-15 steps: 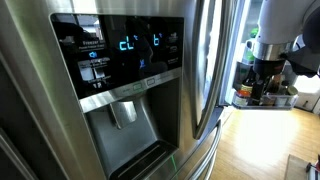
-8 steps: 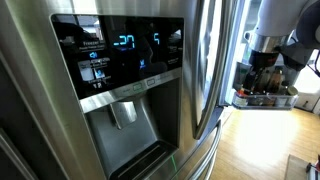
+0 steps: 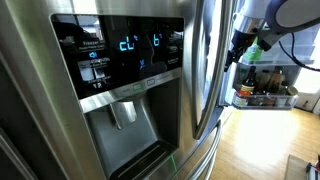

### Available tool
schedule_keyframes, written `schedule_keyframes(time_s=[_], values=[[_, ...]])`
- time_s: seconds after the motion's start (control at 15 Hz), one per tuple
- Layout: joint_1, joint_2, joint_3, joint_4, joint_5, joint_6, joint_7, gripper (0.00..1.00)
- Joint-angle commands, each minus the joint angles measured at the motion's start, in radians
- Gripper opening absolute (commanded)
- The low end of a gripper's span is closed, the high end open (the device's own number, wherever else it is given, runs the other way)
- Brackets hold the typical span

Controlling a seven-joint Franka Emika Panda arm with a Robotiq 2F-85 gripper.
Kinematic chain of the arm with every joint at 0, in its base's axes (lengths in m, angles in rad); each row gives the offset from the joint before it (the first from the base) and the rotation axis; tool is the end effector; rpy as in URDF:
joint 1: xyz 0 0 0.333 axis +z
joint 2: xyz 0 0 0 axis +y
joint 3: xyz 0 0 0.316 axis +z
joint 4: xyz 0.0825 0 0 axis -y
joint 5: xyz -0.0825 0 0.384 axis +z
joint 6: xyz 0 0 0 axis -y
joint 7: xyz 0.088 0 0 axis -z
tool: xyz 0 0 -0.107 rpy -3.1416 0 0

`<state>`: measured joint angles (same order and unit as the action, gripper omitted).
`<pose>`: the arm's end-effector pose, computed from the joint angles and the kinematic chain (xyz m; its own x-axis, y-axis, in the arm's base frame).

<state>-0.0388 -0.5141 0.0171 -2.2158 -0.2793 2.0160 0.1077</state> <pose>0.4246 -0.0240 0.6082 0.9474 -0.0053 0.3201 -0.0893 -0.9645 0.2484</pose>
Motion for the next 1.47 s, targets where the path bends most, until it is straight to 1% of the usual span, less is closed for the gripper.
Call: schedule_keyframes(time_s=[0.0,0.2,0.4,0.47,0.67,0.93,1.0,1.13,1.33,1.4], values=[[-0.014,0.152,-0.028,0.142,0.052,0.056,-0.001,1.0],[-0.019,0.249,-0.03,0.239,0.084,0.103,0.027,1.0],[-0.017,0.327,-0.038,0.319,0.127,0.123,0.023,1.0],[-0.017,0.269,-0.028,0.259,0.097,0.116,0.018,1.0],[-0.016,0.321,-0.033,0.312,0.11,0.117,0.018,1.0],[-0.016,0.327,-0.033,0.323,0.112,0.117,0.019,1.0],[-0.019,0.351,-0.031,0.347,0.111,0.106,0.049,1.0],[-0.039,0.437,-0.032,0.431,0.104,0.126,0.188,1.0],[-0.044,0.544,-0.037,0.547,0.099,0.122,0.337,1.0],[-0.043,0.58,-0.041,0.586,0.081,0.125,0.382,1.0]])
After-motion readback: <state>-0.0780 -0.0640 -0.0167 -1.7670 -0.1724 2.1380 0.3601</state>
